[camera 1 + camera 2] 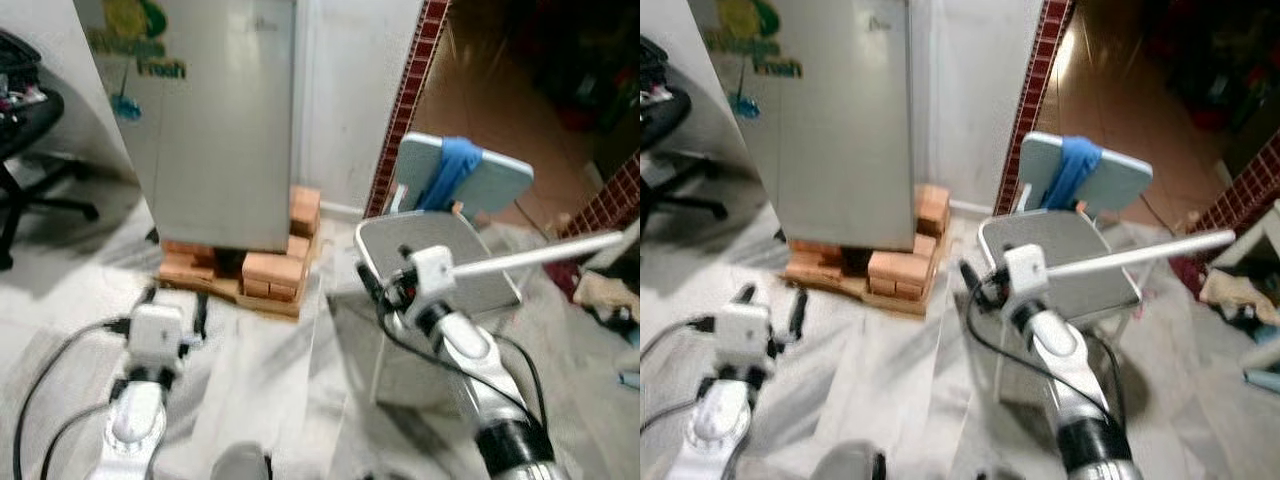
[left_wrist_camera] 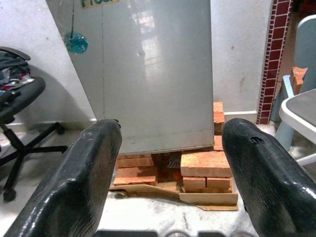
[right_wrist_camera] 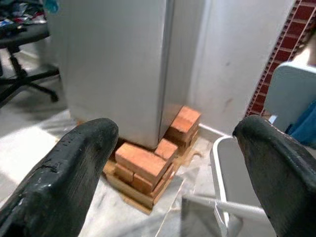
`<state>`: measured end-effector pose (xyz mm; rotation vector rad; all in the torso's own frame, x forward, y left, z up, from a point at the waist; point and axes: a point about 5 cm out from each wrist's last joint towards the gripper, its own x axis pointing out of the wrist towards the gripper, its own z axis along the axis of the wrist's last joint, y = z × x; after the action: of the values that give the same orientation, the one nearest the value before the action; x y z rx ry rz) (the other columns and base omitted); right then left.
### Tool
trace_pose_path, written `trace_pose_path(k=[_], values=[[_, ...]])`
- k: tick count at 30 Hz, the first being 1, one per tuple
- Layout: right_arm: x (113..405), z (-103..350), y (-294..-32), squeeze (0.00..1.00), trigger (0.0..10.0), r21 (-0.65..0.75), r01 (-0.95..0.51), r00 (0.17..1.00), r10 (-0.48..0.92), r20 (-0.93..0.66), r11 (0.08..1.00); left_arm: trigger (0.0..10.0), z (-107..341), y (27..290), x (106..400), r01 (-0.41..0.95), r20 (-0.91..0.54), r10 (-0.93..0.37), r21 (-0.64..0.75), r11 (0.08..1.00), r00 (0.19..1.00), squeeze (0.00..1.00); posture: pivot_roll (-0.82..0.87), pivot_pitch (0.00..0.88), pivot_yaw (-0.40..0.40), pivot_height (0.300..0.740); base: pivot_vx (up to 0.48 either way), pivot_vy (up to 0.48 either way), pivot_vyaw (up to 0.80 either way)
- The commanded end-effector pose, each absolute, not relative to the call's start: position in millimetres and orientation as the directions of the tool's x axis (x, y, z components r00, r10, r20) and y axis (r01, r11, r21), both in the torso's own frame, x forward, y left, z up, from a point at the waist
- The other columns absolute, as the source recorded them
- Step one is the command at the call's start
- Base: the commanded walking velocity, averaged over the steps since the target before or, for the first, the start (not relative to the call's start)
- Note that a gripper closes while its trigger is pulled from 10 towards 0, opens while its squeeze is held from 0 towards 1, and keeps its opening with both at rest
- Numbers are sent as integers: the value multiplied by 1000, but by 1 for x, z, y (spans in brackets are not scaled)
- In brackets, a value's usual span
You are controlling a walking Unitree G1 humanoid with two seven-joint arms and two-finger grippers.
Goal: Restocking fridge
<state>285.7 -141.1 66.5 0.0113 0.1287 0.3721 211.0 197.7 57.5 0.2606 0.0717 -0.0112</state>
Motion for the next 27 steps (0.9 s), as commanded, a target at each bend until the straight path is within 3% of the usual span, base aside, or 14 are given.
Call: trace_pose_path(k=[1, 8, 12, 27], values=[[290, 74, -134, 0, 10000, 45, -371, 922, 374, -101, 928, 10000, 59, 204, 209, 41, -91, -16, 286, 957, 996, 0, 189, 0, -89, 740, 0, 480, 0], [291, 72, -139, 0, 10000, 48, -345, 931, 348, -112, 937, 10000, 47, 194, 200, 133, -152, -92, 286, 949, 984, 0, 172, 0, -80, 740, 0, 480, 0], [298, 76, -145, 0, 10000, 72, -274, 953, 281, -117, 959, 10000, 50, 189, 211, 53, -119, -25, 238, 970, 993, 0, 159, 0, -77, 740, 0, 480, 0], [302, 79, -142, 0, 10000, 73, -286, 950, 293, -110, 955, 10000, 46, 201, 212, -76, -115, 104, 230, 970, 988, 0, 170, 0, -82, 740, 0, 480, 0]])
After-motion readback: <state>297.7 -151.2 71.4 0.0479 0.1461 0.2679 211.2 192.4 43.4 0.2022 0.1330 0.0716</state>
